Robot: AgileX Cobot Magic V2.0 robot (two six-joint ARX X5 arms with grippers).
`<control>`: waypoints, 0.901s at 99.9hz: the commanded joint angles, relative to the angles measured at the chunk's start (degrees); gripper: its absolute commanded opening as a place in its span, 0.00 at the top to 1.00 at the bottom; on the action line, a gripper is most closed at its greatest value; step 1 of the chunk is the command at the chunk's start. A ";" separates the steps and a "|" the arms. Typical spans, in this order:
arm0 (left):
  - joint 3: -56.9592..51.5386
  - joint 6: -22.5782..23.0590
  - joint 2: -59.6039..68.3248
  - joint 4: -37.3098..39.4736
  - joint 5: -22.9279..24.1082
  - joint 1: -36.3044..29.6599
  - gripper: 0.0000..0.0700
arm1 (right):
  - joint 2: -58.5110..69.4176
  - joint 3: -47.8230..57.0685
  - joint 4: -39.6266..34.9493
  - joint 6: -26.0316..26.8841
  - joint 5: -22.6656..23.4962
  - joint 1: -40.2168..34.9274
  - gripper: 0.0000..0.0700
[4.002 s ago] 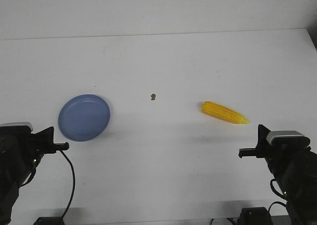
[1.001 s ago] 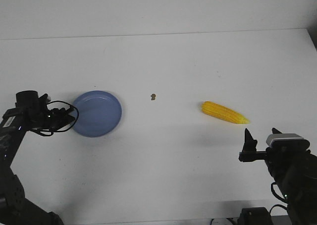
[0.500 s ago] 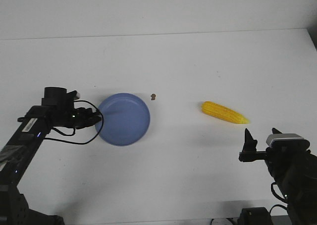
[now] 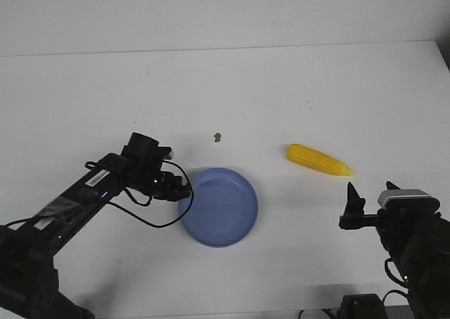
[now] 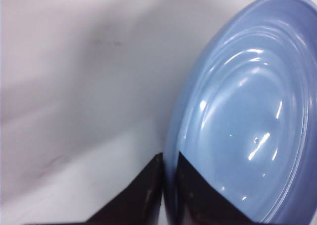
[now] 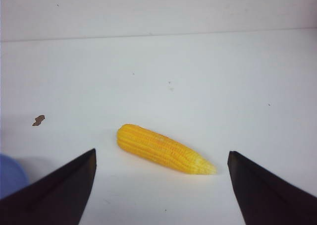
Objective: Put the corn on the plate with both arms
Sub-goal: 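Drag the blue plate with the left gripper toward the table center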
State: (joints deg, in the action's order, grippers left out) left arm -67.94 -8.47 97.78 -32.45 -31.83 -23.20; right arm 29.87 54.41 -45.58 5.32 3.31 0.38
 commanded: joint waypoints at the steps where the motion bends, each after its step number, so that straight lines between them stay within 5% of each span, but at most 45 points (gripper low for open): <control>1: -0.35 0.46 2.47 0.90 -1.86 -1.03 0.99 | 0.13 1.07 0.50 -0.42 0.09 -0.04 0.20; 27: -0.35 0.00 4.96 2.54 -2.58 -3.67 0.96 | 0.13 1.07 0.50 -0.39 0.11 -0.04 0.20; 41: -0.35 -0.24 5.03 2.51 -2.16 -3.87 0.62 | 0.13 1.07 0.50 -0.39 0.11 -0.04 0.20; 55: -0.35 -0.22 5.03 2.43 0.09 -3.87 0.58 | 0.13 1.07 0.50 -0.39 0.11 -0.04 0.20; 72: -0.35 -0.13 5.01 2.45 0.59 -3.74 0.18 | 0.13 1.07 0.50 -0.39 0.11 -0.04 0.20; 90: -0.35 0.46 5.01 3.21 0.57 -2.93 0.15 | 0.13 1.07 0.50 -0.39 0.09 -0.04 0.20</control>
State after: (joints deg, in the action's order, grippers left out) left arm -68.18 -8.60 100.97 -29.04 -33.21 -26.55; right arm 29.87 54.41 -45.60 5.32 3.31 0.38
